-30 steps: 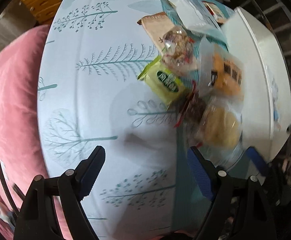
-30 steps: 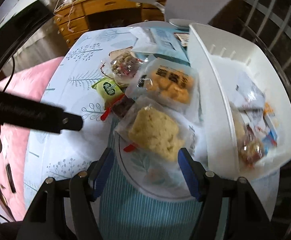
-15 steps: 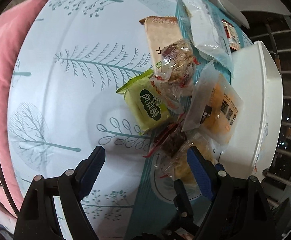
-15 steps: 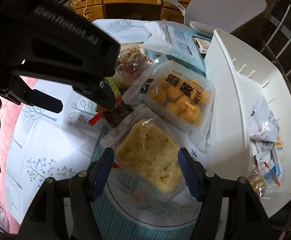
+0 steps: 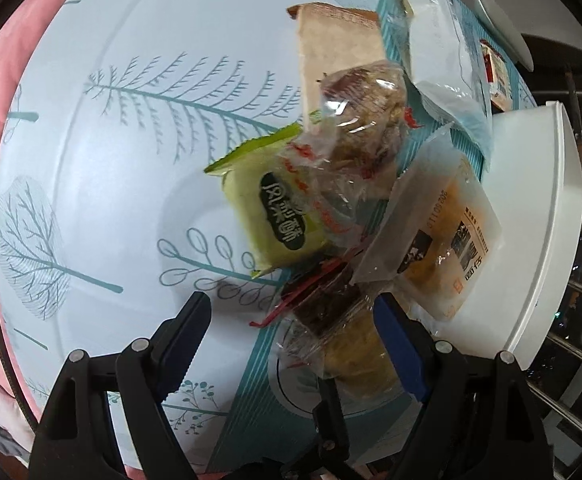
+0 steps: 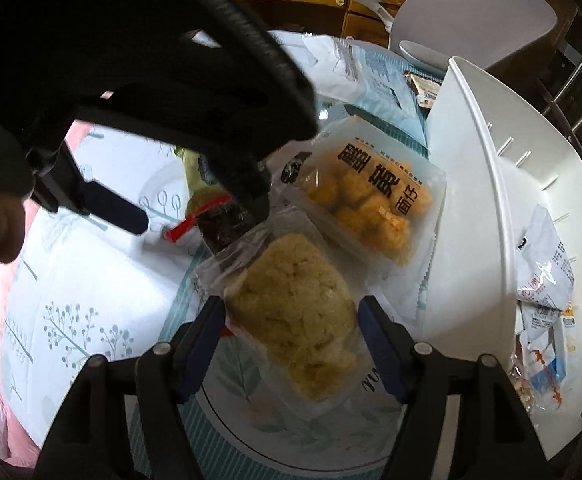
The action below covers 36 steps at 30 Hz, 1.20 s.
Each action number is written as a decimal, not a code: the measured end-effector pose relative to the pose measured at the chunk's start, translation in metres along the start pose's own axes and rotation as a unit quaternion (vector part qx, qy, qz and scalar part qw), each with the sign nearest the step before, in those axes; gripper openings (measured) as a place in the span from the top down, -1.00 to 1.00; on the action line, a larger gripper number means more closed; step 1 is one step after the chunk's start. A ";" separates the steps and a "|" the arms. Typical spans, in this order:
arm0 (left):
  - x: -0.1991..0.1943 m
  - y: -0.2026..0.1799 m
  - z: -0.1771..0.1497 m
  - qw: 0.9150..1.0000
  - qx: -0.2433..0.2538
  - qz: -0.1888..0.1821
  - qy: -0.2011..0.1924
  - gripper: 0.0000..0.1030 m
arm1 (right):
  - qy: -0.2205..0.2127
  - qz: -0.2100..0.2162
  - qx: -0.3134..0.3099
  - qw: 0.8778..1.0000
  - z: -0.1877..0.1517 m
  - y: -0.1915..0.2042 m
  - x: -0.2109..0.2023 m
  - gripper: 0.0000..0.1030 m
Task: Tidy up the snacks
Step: 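Grasp the dark red-ribboned wrapper with the left tool while the right tool grasps the crumbly pastry bag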
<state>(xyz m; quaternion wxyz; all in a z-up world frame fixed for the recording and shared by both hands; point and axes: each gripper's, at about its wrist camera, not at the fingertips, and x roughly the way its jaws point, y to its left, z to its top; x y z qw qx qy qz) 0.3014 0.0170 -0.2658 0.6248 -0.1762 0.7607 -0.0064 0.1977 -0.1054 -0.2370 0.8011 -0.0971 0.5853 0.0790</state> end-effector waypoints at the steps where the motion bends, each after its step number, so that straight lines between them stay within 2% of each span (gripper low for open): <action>1: 0.002 -0.003 0.000 1.000 -0.001 0.001 0.001 -0.60 | 0.010 -0.004 0.001 1.000 -0.001 0.002 0.000 -0.31; 5: 0.006 -0.013 -0.001 1.000 -0.005 0.012 0.003 -0.56 | 0.032 -0.001 0.001 0.999 -0.007 0.005 -0.001 -0.26; 8: 0.014 -0.019 -0.001 1.000 -0.009 0.021 0.011 -0.46 | 0.039 0.007 0.003 0.999 -0.010 0.004 -0.004 -0.19; 9: 0.018 -0.022 0.000 1.000 -0.013 0.025 0.012 -0.39 | 0.042 0.009 0.008 0.999 -0.012 0.003 -0.005 -0.10; 13: 0.031 -0.035 0.000 0.999 -0.022 0.031 0.015 -0.27 | 0.053 0.026 0.014 0.998 -0.017 0.000 -0.010 -0.04; 18: 0.043 -0.043 -0.002 0.999 -0.026 0.042 0.008 -0.23 | 0.052 0.030 0.026 0.998 -0.021 -0.006 -0.018 0.29; 20: 0.043 -0.044 -0.003 0.999 -0.028 0.039 0.005 -0.18 | 0.053 0.034 0.029 0.998 -0.023 -0.007 -0.020 0.35; 25: 0.040 -0.049 -0.009 0.999 -0.014 0.029 -0.002 0.11 | 0.054 0.044 0.040 0.997 -0.024 -0.020 -0.022 0.46; 34: 0.032 -0.053 -0.026 0.999 0.000 0.039 -0.007 0.14 | 0.062 0.058 0.076 0.994 -0.025 -0.039 -0.029 0.61; 36: 0.029 -0.051 -0.025 0.999 0.004 0.037 -0.011 0.36 | 0.066 0.058 0.082 0.993 -0.033 -0.043 -0.035 0.63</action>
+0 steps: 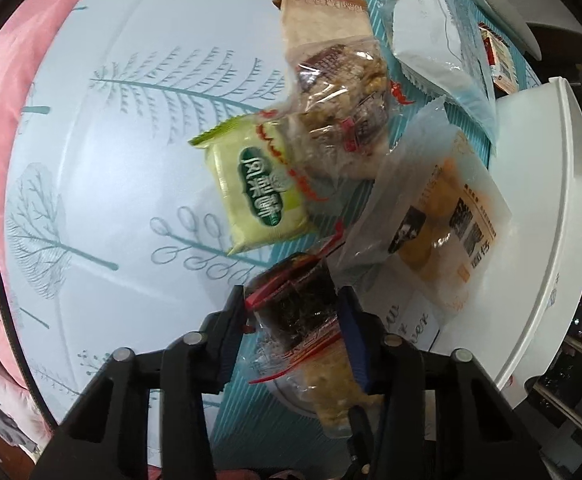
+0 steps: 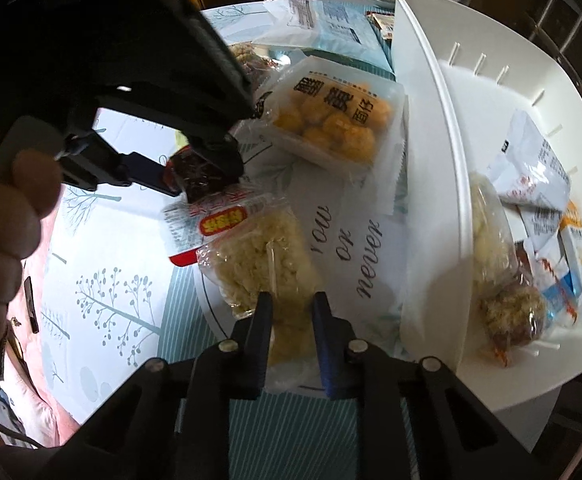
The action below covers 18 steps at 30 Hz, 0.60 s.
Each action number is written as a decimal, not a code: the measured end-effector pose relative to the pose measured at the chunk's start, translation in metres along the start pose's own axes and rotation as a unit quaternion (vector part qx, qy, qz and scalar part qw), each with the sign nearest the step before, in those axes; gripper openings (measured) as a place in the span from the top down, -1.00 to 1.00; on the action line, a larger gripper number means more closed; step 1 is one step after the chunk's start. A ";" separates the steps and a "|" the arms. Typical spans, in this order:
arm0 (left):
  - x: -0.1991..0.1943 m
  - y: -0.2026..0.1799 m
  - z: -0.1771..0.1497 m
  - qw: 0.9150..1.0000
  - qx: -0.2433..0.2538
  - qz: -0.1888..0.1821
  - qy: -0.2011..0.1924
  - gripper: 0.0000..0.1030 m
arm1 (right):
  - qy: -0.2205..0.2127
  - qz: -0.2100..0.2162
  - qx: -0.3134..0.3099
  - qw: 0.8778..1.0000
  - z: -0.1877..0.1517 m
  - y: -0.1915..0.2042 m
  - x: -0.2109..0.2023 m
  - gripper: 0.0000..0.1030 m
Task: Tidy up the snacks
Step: 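Grasp the dark red-ribboned wrapper with the left tool while the right tool grasps the crumbly pastry bag, then lift both snacks and carry them over the white tray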
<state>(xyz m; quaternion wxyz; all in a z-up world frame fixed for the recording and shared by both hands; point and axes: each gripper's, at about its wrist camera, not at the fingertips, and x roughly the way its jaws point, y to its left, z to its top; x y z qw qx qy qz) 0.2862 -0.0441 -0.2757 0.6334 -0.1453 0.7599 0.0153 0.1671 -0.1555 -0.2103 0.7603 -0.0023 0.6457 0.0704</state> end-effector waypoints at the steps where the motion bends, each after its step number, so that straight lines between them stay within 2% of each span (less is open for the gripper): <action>1: -0.003 0.001 -0.002 1.000 0.002 -0.007 -0.003 0.41 | 0.002 -0.001 0.005 1.000 -0.002 -0.001 -0.002 0.64; 9: -0.021 0.019 -0.029 0.999 0.023 -0.016 -0.016 0.48 | 0.018 0.001 0.059 0.998 -0.023 0.001 -0.011 0.74; 13: -0.036 0.032 -0.053 0.999 0.037 -0.025 -0.026 0.48 | 0.024 0.006 0.089 0.996 -0.038 0.007 -0.014 0.79; 18: -0.051 0.064 -0.079 0.998 0.050 -0.035 -0.033 0.48 | 0.016 -0.003 0.112 0.994 -0.047 0.020 -0.024 0.86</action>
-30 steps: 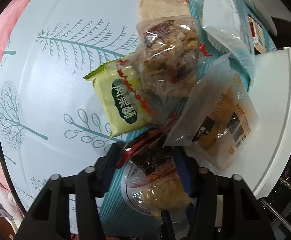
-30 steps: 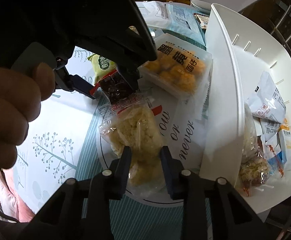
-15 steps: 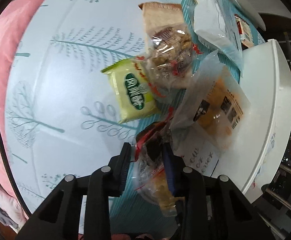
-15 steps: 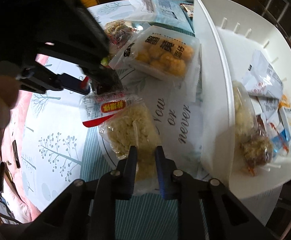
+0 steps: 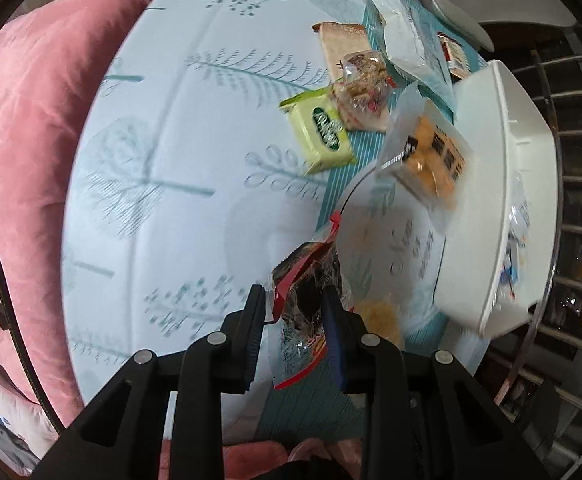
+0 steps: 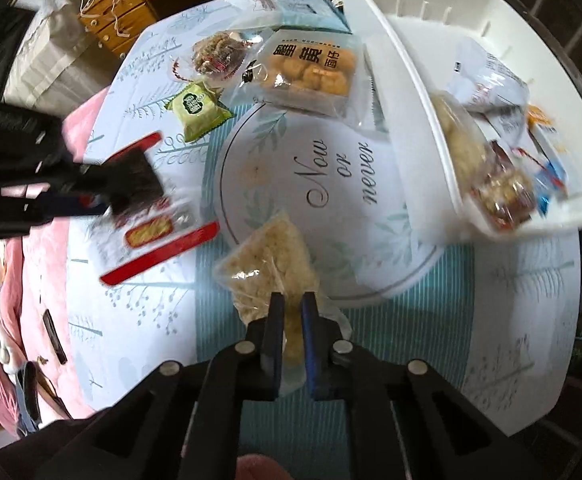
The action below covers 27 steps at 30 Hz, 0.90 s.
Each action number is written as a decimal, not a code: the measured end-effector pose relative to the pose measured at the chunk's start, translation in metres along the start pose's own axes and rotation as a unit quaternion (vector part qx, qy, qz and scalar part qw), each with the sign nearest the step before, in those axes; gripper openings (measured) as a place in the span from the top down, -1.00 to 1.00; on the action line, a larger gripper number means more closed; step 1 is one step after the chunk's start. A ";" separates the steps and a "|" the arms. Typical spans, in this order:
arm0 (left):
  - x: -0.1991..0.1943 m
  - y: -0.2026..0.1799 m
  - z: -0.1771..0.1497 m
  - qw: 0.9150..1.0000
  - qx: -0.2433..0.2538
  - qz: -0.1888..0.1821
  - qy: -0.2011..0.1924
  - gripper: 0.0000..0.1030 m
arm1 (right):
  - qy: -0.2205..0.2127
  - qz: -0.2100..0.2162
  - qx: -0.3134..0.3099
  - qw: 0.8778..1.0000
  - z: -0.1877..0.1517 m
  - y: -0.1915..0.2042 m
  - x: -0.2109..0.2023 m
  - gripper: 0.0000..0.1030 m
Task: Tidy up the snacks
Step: 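Lift both snacks and carry them over the white tray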
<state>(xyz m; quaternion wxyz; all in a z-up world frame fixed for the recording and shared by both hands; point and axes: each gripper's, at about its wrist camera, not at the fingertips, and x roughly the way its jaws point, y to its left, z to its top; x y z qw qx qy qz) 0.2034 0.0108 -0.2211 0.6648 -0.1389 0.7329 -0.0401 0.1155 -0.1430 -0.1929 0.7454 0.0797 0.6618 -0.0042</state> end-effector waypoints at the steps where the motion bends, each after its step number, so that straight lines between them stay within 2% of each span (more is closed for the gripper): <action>1: -0.007 0.007 -0.004 1.000 0.003 -0.003 -0.002 0.48 | -0.005 0.000 0.006 1.000 -0.005 0.001 -0.005 0.87; 6: -0.046 0.025 -0.029 0.999 0.017 -0.023 -0.025 0.48 | -0.036 -0.009 0.027 0.999 -0.024 0.010 -0.027 0.91; 9: -0.080 0.047 -0.046 0.997 0.042 -0.034 -0.055 0.48 | -0.061 -0.011 0.046 0.997 -0.034 0.005 -0.045 0.96; 13: -0.103 0.053 -0.058 0.994 0.061 -0.041 -0.082 0.48 | -0.087 -0.019 0.056 0.995 -0.040 0.008 -0.061 0.98; 20: -0.130 0.039 -0.067 0.987 0.111 -0.041 -0.107 0.48 | -0.124 -0.016 0.063 0.990 -0.043 0.007 -0.096 0.99; 27: -0.146 -0.003 -0.074 0.977 0.152 -0.048 -0.142 0.48 | -0.161 -0.008 0.058 0.985 -0.034 -0.013 -0.130 0.99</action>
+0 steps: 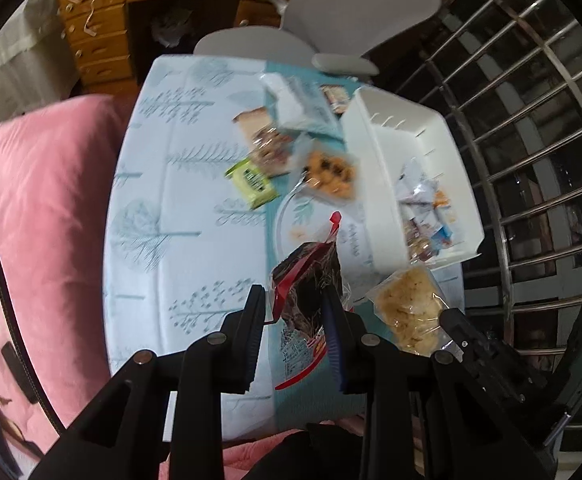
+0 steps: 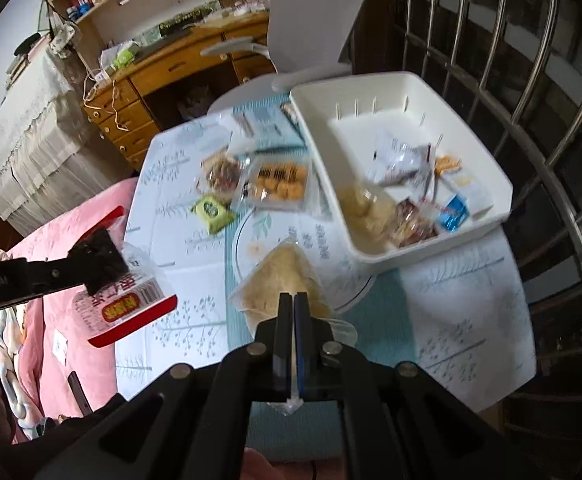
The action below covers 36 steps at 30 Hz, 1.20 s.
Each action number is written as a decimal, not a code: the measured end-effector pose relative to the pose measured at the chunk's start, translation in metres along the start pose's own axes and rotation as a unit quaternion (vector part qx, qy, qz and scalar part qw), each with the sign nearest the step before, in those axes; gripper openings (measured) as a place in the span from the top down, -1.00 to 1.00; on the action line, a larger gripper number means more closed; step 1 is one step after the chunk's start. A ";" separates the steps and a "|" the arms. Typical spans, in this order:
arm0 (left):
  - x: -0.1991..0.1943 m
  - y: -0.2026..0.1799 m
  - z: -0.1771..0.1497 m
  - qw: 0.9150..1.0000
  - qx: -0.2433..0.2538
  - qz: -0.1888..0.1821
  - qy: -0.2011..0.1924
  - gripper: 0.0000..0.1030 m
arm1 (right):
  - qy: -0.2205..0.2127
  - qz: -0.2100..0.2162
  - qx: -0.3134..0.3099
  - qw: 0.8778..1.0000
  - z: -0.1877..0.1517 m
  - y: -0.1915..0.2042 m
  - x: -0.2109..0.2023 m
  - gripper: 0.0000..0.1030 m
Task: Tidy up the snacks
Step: 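Lift both snacks and carry them over the white tray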
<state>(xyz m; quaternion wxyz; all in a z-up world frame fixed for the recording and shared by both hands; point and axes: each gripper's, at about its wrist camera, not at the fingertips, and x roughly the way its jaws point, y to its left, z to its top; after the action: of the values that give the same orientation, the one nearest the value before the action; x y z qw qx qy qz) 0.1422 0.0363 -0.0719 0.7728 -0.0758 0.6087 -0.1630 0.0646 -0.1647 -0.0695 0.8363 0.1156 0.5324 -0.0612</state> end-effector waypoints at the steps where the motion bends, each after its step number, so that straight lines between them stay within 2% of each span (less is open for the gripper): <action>1: 0.000 -0.007 0.002 1.000 0.002 -0.004 -0.005 0.48 | -0.004 0.002 -0.002 1.000 0.005 -0.005 -0.003 0.99; 12: 0.010 -0.092 0.014 0.998 -0.006 -0.039 -0.052 0.48 | -0.021 0.017 -0.047 0.999 0.057 -0.068 -0.021 0.99; 21: 0.040 -0.163 0.027 0.994 -0.008 -0.048 -0.094 0.48 | -0.016 0.025 -0.087 0.996 0.095 -0.127 -0.007 0.98; 27: 0.072 -0.197 0.038 0.995 -0.014 -0.048 -0.087 0.47 | -0.004 0.031 -0.100 0.994 0.114 -0.158 0.011 0.98; 31: 0.085 -0.209 0.043 0.996 -0.012 -0.040 -0.074 0.42 | 0.003 0.052 -0.083 0.995 0.124 -0.177 0.022 0.95; 34: 0.088 -0.215 0.045 0.997 -0.008 -0.023 -0.077 0.36 | 0.009 0.025 -0.083 0.996 0.128 -0.184 0.030 0.95; 36: 0.091 -0.215 0.046 0.997 -0.009 -0.015 -0.072 0.29 | 0.016 0.030 -0.074 0.997 0.130 -0.190 0.035 0.95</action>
<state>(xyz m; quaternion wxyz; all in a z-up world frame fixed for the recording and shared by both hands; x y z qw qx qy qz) 0.1712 -0.2003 -0.0763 0.8115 -0.1032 0.5516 -0.1628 0.1504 -0.3810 -0.0724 0.8352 0.0709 0.5453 0.0053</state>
